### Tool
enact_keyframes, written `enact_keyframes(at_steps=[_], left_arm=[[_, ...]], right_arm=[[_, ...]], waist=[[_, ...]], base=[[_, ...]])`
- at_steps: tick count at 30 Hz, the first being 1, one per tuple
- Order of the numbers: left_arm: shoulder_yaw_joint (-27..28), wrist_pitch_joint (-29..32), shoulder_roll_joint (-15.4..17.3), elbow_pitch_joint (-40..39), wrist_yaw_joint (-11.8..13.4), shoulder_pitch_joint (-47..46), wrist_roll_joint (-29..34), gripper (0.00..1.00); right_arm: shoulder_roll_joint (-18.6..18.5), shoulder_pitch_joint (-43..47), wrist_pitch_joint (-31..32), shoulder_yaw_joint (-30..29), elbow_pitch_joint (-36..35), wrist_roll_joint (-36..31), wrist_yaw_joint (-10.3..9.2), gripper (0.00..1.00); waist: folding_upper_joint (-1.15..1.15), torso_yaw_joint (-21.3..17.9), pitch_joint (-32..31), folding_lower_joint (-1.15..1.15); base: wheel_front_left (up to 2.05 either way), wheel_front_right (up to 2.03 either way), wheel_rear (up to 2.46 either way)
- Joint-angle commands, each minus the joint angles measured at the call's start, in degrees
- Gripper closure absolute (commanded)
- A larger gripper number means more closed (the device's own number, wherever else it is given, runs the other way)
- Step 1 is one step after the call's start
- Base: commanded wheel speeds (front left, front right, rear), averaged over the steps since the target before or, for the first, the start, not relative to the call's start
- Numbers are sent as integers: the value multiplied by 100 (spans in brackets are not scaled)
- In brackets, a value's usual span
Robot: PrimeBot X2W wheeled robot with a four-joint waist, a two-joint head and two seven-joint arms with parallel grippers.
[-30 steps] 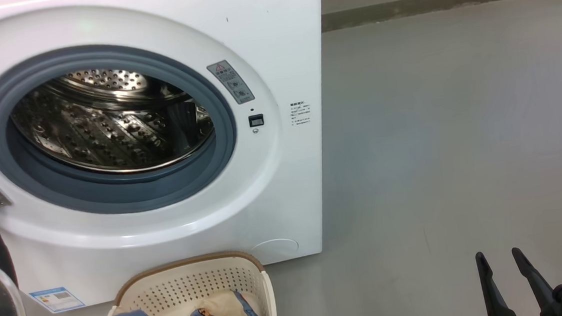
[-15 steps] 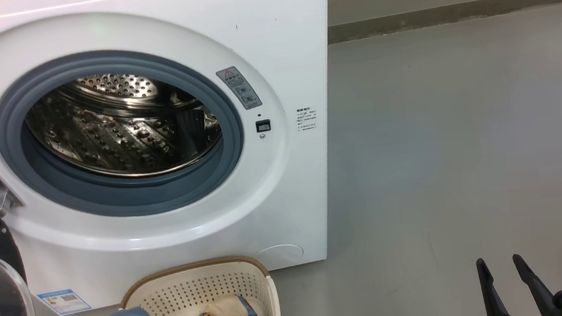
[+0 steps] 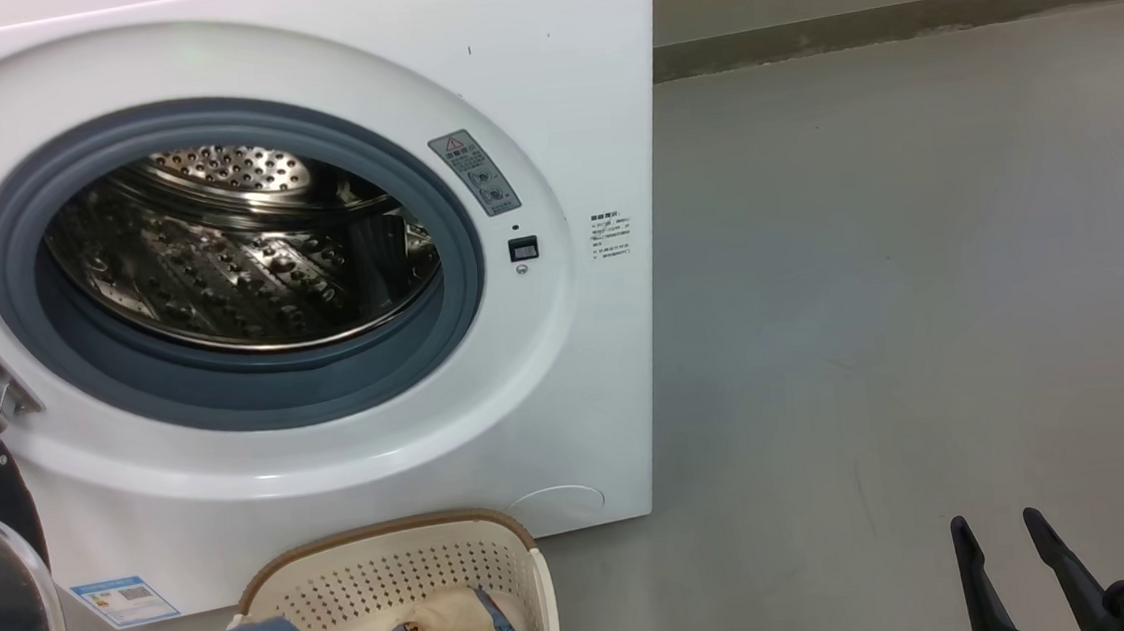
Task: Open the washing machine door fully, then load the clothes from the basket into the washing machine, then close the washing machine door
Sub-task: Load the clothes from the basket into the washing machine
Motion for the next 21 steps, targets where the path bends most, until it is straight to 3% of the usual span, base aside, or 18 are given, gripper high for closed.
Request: enact_keyframes(at_steps=[1, 21], left_arm=[[162, -60, 57, -184, 9, -138, 60, 100], [21, -60, 57, -289, -67, -369, 161, 100]], right_arm=[[-67, -88, -28, 137, -137, -39, 9, 0], [-56, -104, -28, 233, -164, -22, 9, 0]], waist=[[0, -2, -5, 0], [0, -106, 170, 0]], base=[[0, 0, 0], [0, 0, 0]])
